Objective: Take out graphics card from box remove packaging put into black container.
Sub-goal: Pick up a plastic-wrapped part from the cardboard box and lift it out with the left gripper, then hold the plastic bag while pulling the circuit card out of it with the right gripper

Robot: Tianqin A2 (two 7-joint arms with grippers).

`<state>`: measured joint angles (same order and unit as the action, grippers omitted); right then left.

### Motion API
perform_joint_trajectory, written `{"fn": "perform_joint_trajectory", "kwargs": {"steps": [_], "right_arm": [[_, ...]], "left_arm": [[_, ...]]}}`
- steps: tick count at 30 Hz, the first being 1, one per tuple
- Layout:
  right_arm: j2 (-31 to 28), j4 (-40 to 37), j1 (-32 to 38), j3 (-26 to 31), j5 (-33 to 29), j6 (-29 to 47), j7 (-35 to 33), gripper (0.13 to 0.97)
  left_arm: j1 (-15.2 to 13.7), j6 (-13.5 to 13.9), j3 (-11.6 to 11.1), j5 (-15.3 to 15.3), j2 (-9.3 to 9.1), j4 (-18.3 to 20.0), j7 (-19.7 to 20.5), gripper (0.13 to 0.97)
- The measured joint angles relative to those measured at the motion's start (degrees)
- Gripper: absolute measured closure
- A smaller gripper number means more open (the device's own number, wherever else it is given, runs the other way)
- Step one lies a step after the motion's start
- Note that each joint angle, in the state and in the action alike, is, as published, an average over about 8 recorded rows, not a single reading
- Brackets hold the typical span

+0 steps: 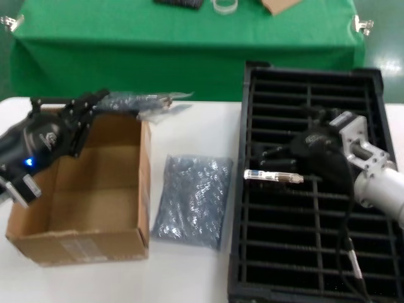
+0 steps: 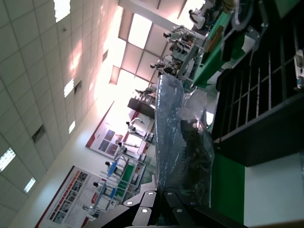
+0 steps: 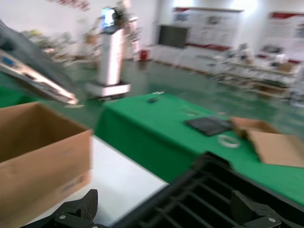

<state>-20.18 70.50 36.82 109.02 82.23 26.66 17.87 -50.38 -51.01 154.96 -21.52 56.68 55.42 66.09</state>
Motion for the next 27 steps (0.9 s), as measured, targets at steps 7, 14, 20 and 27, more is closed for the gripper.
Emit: {"fn": "perform_joint_trajectory", "kwargs": {"steps": [7,14,20,27], "right_arm": [[1.5,-4.6,8.0,4.8,-1.8,8.6,2.0,0.151],[4.7,-9.5,11.9,6.0,2.6,14.9,-4.0,0.200],[7.2,-14.6,14.4,6.2,5.7,18.4,-8.6,0.282],[8.4,-17.7,16.4,6.4,7.1,20.0,-10.9,0.414]], "left_arm": [[0.4,-1.7,-0.1,0.5,-2.12,-4.0,-1.4,0.958],[0.5,-2.2,-0.5,0.0,-3.71,-6.5,-2.2,0.958],[0.9,-2.5,-0.8,-0.5,-4.27,-7.2,-3.0,0.958],[0.8,-3.7,-0.9,-0.2,-4.88,-8.9,-3.9,0.958]]}}
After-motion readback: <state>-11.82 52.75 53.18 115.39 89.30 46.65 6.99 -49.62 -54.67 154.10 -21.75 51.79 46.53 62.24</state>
